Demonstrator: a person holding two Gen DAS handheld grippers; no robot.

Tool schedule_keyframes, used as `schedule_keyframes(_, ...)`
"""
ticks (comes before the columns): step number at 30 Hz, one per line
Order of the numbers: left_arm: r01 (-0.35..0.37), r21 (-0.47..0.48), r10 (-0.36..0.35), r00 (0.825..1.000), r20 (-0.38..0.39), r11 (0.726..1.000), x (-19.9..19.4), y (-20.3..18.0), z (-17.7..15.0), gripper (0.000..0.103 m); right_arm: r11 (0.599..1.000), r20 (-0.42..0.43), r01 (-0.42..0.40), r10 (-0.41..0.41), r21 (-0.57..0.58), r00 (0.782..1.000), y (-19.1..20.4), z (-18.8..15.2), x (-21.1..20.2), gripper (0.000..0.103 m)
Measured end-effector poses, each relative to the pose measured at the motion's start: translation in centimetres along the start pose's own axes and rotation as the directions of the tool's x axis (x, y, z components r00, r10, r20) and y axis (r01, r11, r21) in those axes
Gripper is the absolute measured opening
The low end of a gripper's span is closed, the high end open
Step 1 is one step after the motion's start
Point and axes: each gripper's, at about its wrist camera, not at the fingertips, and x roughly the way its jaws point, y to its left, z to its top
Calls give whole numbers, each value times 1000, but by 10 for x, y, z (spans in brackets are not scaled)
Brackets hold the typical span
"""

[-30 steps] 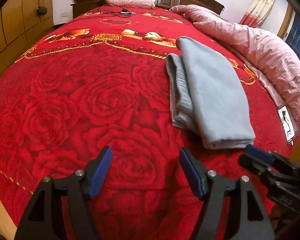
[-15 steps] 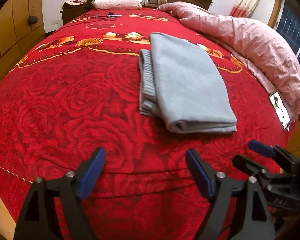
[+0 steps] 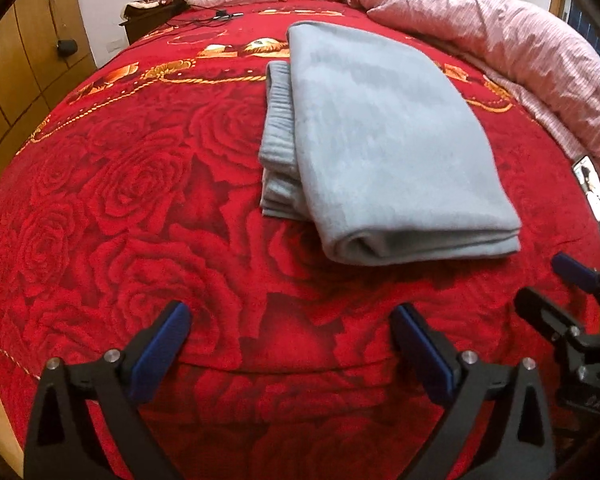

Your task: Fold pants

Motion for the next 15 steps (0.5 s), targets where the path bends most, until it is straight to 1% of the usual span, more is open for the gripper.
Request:
schedule_keyframes(4, -8, -7, 8, 1000, 12, 1000, 0, -1, -2, 103, 1000, -1, -7, 7, -8, 1000, 1, -3, 7, 103)
schedule_keyframes(15, -9, -13, 9, 1000, 25, 1000, -2, -2, -6, 103, 1000, 24, -10, 10, 3, 1000, 3, -8, 9, 103)
